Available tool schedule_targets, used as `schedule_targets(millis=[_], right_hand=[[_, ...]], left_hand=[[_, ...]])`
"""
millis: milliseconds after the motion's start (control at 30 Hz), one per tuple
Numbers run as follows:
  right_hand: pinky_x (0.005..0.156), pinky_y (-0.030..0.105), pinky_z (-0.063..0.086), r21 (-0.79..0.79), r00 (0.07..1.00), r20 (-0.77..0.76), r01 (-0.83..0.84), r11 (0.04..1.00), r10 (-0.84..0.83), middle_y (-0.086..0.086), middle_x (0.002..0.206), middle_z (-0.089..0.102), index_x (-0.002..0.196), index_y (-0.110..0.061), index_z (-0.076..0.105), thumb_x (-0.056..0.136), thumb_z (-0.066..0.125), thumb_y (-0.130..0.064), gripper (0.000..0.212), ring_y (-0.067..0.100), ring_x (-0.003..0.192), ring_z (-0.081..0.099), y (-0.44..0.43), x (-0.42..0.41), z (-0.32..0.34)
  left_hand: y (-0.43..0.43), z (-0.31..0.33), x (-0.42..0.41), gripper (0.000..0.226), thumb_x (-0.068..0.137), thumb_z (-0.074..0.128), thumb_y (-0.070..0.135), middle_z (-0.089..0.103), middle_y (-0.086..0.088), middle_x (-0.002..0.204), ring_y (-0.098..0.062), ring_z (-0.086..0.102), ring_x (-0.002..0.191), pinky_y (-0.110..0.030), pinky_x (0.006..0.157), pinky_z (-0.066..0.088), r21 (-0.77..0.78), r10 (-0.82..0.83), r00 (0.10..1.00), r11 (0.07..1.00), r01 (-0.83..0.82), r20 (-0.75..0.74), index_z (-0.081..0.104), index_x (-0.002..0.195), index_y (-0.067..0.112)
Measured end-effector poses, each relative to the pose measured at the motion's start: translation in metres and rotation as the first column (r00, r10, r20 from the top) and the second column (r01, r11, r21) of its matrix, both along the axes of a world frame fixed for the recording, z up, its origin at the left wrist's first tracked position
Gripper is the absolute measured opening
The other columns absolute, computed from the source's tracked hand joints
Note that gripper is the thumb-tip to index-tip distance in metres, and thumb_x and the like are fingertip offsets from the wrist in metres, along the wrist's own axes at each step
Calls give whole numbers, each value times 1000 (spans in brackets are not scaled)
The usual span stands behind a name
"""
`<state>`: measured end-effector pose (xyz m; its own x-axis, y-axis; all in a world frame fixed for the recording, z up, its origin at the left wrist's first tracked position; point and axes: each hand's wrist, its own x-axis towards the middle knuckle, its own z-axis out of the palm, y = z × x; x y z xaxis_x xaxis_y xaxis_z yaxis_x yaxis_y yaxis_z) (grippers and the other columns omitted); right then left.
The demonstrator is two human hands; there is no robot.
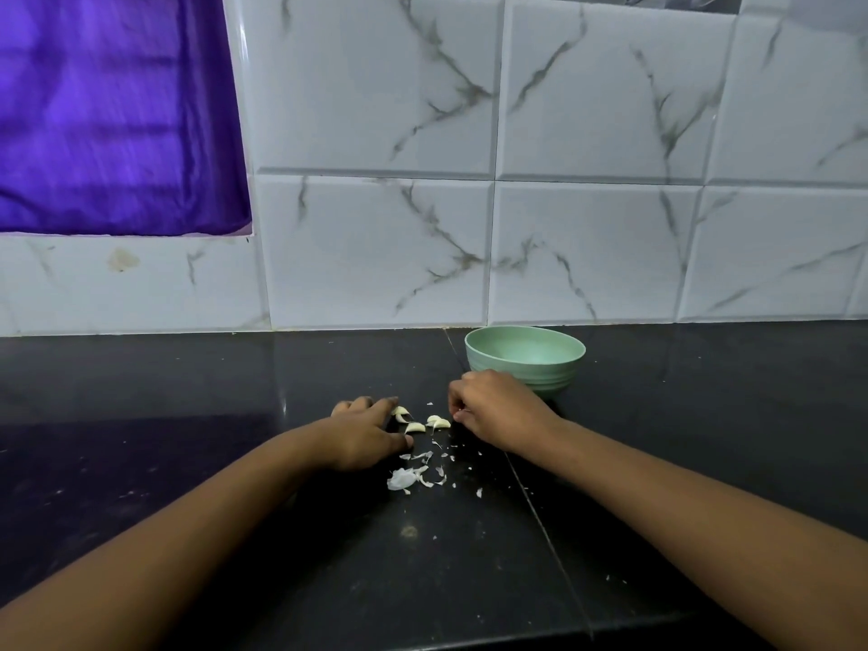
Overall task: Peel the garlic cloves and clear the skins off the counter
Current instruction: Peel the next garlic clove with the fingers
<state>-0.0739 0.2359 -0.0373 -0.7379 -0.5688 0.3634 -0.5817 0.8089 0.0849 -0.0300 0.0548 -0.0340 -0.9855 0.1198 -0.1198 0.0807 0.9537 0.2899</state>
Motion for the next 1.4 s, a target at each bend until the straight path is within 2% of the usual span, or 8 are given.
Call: schedule_targets(millis=[233, 300, 433, 533, 633, 833, 1000, 1400], right_hand=[[77, 38, 44, -57, 996, 17, -84, 995, 85, 2, 99, 60, 94, -14, 61, 88, 60, -15, 7, 21, 93, 56, 4, -3, -4], [72, 30, 45, -208, 994, 61, -76, 975, 91, 1, 90, 65, 92, -12, 65, 86, 63, -9, 7, 14, 82, 58, 4, -3, -3], [53, 19, 53, -755, 842, 402, 83, 650, 360, -1, 66, 63, 84, -11, 60, 87, 61, 3, 14, 7, 60, 64, -1, 9, 8], [53, 21, 56, -883, 655, 445, 207, 421, 611, 4, 65, 68, 86, -8, 55, 89, 57, 5, 14, 10, 59, 68, -6, 18, 14], [54, 20, 56, -900, 600, 434, 248, 360, 672, 4, 65, 70, 85, -9, 54, 88, 59, 3, 13, 11, 61, 69, -8, 22, 17], [52, 21, 56, -907, 612, 420, 263, 329, 670, 7, 75, 71, 84, -9, 58, 88, 61, 1, 10, 15, 67, 71, -8, 21, 18], [60, 28, 57, -883, 589, 467, 278, 378, 660, 5, 79, 73, 82, -10, 63, 89, 60, -5, 9, 16, 68, 71, -4, 23, 24], [60, 27, 53, -828, 657, 516, 220, 515, 549, -3, 75, 72, 81, -15, 62, 87, 66, -13, 8, 14, 64, 69, -2, 21, 24]], left_hand=[[-2, -1, -3, 74, 95, 48, 46, 14, -7, 158, -30, 6, 146, -36, 116, 13, 54, 33, 999, 998, -31, -20, 8, 153, 23], [-4, 0, -3, 77, 90, 58, 43, 25, -7, 154, -28, 16, 144, -34, 114, 19, 133, 54, 992, 990, -39, -113, 15, 152, 25], [-7, 7, 1, 56, 79, 75, 31, 62, 5, 123, -10, 54, 116, -25, 100, 40, 346, 25, 922, 930, 120, -387, 53, 131, 27], [-4, 7, 5, 24, 75, 79, 24, 75, 9, 88, 0, 68, 85, -23, 83, 51, 502, 43, 891, 838, 214, -453, 73, 99, 25], [-1, 5, 7, 10, 76, 78, 24, 75, 10, 77, 0, 69, 78, -20, 74, 51, 575, 86, 863, 778, 254, -498, 77, 85, 28], [4, 5, 10, 5, 77, 76, 25, 74, 9, 71, -6, 70, 72, -19, 68, 53, 635, 150, 830, 720, 280, -536, 77, 80, 29], [4, 5, 10, 8, 77, 76, 25, 72, 12, 65, 0, 67, 63, -12, 61, 47, 588, 166, 808, 768, 254, -565, 74, 73, 32], [8, 6, 16, 5, 76, 75, 38, 71, 14, 65, 5, 65, 65, -29, 64, 54, 402, 166, 755, 905, 139, -634, 76, 76, 33]])
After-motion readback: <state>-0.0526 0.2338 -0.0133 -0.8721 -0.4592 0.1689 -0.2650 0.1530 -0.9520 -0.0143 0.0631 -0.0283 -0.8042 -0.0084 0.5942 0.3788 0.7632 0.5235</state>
